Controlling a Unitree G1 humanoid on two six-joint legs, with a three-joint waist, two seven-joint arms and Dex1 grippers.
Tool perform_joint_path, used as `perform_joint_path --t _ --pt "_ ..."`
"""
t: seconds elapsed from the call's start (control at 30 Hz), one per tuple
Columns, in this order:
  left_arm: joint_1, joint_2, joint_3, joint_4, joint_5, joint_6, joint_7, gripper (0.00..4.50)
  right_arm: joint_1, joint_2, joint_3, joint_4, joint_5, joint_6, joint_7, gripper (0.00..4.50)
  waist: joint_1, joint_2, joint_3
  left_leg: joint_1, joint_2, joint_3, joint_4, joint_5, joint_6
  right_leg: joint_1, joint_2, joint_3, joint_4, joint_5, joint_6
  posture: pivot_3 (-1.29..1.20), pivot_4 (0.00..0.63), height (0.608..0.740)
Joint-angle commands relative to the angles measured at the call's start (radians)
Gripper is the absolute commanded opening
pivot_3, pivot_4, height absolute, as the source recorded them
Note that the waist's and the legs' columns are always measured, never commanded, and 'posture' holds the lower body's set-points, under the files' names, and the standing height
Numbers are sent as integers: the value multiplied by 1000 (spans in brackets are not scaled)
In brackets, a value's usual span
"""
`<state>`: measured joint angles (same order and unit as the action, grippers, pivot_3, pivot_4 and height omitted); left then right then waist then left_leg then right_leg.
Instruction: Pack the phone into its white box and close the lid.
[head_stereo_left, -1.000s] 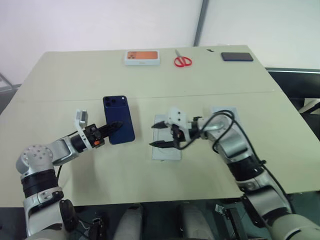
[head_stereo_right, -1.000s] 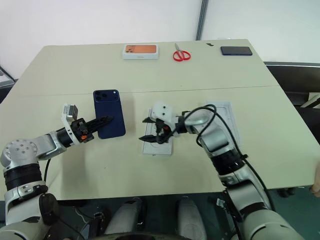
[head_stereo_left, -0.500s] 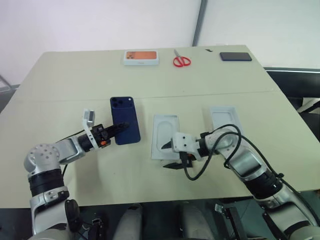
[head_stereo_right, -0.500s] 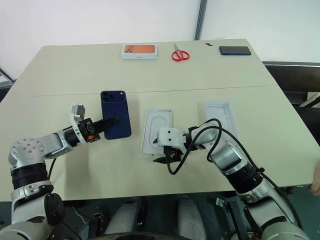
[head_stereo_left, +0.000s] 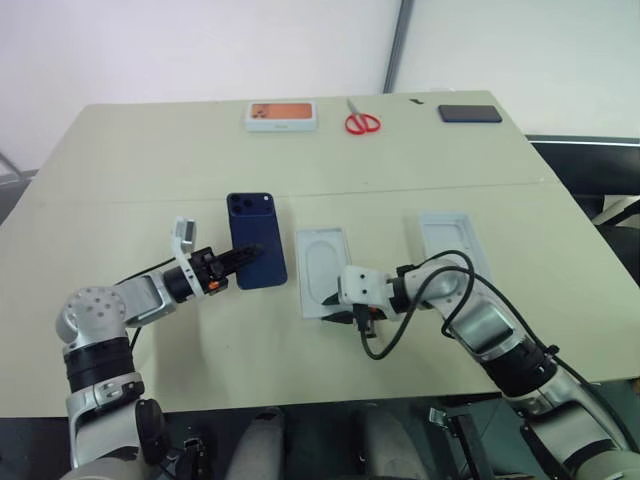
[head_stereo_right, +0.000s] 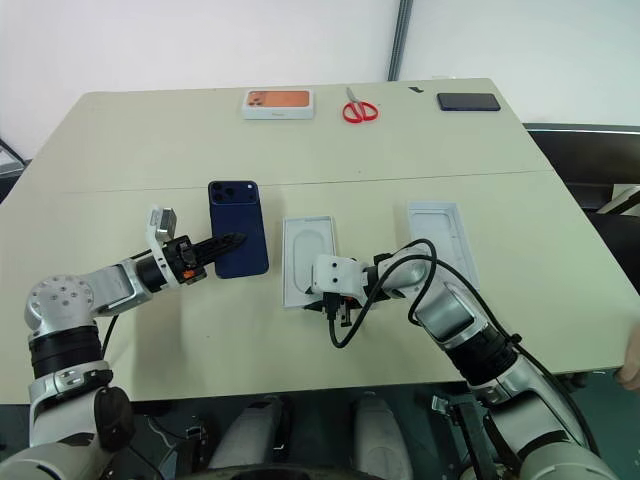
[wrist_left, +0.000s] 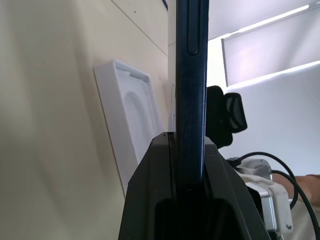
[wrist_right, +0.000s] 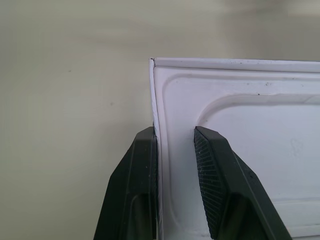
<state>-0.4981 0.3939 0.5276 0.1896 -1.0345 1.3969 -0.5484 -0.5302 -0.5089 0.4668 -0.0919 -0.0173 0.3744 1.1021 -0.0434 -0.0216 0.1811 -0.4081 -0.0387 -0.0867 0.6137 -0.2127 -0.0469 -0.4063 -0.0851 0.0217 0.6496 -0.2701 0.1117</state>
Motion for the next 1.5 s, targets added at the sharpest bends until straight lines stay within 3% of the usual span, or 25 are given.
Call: perform_joint_path --t 0.03,0.37,0.47,0.6,0.83,1.17,1.5 --pt "-41 8 24 -14 -46 -7 2 0 -39 66 35 58 -30 1 -46 1089 -2 0 0 0 0 0 0 0 0 0 1 0 0 0 0 0 150 740" --pt "-34 -3 27 -25 -64 -1 26 0 -113 176 44 172 -61 78 -84 1089 0 -1 -1 1 1 0 0 0 -1 0 3 1 0 1 -2 0 150 740" --pt "-21 -2 20 -36 -67 -5 30 0 -111 180 38 156 -56 94 -83 2080 0 -1 -1 1 1 0 0 0 -1 0 3 1 0 1 -2 0 150 740" --pt "-14 -4 17 -37 -76 2 35 0 -113 182 6 107 -9 127 -78 4066 3 -1 -1 0 1 0 0 0 -1 -1 2 1 0 1 -2 0 150 740" --pt "-10 -10 -24 -50 -73 -2 21 0 -111 97 -86 -3 86 176 -33 4066 10 -1 0 -1 1 0 0 0 -1 -1 1 1 0 1 -2 0 150 740" --pt "-48 -116 -112 19 -24 -48 57 0 1 -98 -274 79 138 -98 4 4066 28 -2 0 -1 0 2 0 0 0 0 2 0 -1 1 -1 0 150 740" --pt "-126 -103 -190 133 52 -73 11 0 13 -85 -273 84 141 -112 -48 4066 28 -2 1 -1 0 3 1 0 0 0 3 0 -1 1 -1 0 150 740"
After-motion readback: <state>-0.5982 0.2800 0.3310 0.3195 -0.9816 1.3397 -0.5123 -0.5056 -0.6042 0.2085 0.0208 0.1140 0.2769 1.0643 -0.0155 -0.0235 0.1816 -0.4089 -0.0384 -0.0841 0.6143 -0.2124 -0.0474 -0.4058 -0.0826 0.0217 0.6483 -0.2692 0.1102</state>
